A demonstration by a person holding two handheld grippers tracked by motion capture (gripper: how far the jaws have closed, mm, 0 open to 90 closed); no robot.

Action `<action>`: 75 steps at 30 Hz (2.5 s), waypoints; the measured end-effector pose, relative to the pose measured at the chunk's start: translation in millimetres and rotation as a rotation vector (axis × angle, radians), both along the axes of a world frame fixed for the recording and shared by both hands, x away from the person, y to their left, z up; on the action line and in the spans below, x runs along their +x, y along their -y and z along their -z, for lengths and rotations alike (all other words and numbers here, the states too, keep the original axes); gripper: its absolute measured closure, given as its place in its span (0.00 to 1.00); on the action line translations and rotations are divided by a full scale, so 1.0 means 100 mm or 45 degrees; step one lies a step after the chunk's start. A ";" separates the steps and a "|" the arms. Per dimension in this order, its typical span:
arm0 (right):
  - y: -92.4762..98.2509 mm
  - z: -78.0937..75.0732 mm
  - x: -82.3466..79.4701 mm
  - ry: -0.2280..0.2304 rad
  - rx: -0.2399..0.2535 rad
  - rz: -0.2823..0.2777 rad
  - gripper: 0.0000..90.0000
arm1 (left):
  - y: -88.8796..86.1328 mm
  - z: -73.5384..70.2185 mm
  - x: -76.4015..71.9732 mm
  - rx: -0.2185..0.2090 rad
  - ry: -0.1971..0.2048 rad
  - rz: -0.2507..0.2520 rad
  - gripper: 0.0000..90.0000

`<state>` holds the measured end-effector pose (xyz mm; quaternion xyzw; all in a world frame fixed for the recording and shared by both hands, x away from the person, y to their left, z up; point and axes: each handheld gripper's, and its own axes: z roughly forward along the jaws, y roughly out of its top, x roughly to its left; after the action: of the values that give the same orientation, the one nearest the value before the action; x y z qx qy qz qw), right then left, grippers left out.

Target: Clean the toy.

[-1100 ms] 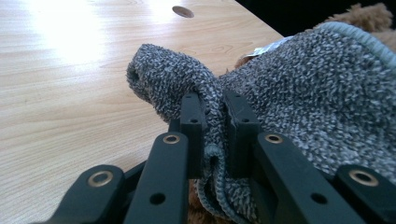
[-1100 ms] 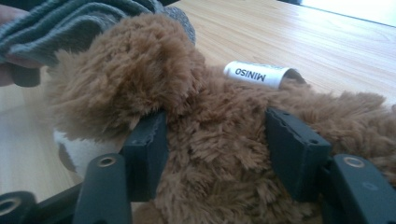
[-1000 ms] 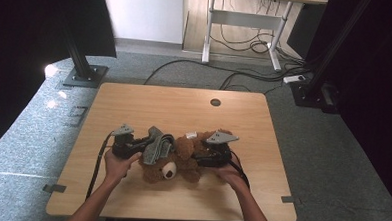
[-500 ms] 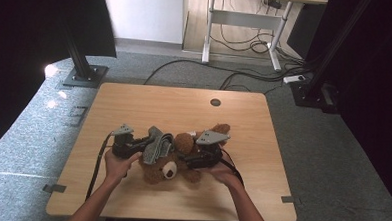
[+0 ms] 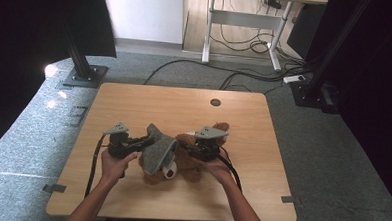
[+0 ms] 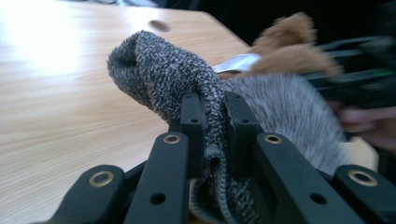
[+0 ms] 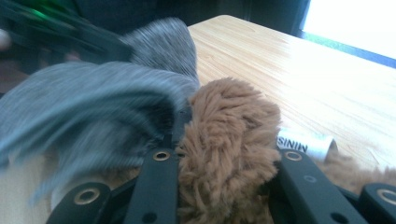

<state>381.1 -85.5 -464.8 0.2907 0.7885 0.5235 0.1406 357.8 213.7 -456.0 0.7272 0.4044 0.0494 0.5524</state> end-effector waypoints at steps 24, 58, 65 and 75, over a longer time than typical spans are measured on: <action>0.02 -0.02 -0.22 0.084 0.108 -0.005 0.80 | 0.66 0.34 -0.36 0.091 -0.120 0.301 0.90; 0.18 0.57 -0.74 -0.036 0.152 -0.103 0.82 | 0.74 -0.18 0.16 0.055 -0.114 0.235 0.90; 0.18 0.61 -0.77 -0.029 0.135 -0.101 0.82 | 0.82 0.02 0.26 0.151 -0.182 0.192 0.90; 0.14 0.66 -0.90 -0.009 0.108 -0.129 0.82 | 0.18 0.09 0.12 0.054 -0.185 0.051 0.89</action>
<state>291.5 -99.7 -530.6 0.2579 0.7798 0.5618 0.0987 370.0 195.7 -465.3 0.7485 0.4277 -0.0059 0.5069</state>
